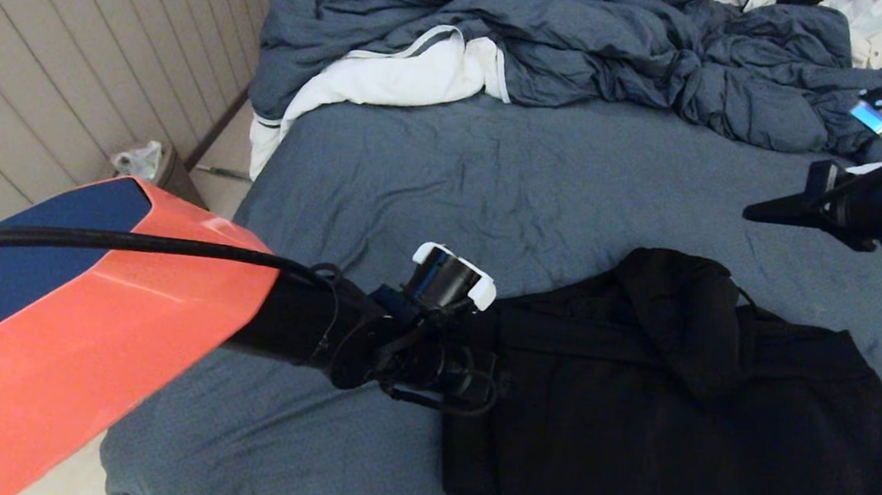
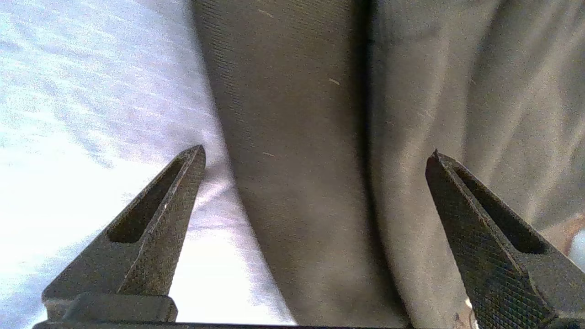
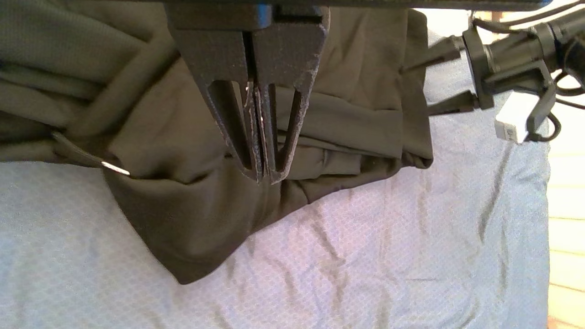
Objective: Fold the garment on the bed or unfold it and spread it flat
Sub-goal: Unfold the black sweatshirt
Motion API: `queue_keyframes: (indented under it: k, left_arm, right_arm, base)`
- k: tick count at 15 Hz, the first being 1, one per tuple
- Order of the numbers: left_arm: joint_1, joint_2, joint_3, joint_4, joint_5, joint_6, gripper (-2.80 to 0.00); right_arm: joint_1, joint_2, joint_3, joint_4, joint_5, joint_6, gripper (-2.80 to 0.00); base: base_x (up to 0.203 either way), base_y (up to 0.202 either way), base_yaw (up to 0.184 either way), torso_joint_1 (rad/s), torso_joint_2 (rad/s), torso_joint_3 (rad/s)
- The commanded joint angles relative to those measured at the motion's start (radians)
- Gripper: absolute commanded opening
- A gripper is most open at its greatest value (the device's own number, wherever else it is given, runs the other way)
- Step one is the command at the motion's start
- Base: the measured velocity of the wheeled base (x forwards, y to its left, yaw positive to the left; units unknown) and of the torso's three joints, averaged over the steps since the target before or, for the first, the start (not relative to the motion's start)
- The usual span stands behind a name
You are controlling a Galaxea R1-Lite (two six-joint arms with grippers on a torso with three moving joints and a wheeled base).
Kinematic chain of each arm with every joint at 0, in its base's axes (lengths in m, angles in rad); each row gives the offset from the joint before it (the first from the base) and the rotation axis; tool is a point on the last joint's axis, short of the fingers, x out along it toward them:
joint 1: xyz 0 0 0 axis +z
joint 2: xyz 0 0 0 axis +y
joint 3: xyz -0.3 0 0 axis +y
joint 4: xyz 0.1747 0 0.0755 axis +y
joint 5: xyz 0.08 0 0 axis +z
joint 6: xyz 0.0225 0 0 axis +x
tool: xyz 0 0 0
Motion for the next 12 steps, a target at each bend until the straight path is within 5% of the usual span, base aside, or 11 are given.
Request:
queue_keyframes:
  k: [1,12]
  left_arm:
    - [-0.011,0.002,-0.004,0.0,-0.006,-0.004,0.0]
    - [-0.068,0.058,-0.056,0.003,-0.025,-0.002,0.0]
  right_arm:
    - [0.001,0.002,0.002,0.003,0.002,0.0,-2.8]
    - [0.001,0.011,0.004,0.003,0.004,0.0,-2.8]
  base:
    - [0.0,0.0,0.0,0.0,0.0,0.0]
    - [0.0,0.0,0.0,0.0,0.0,0.0]
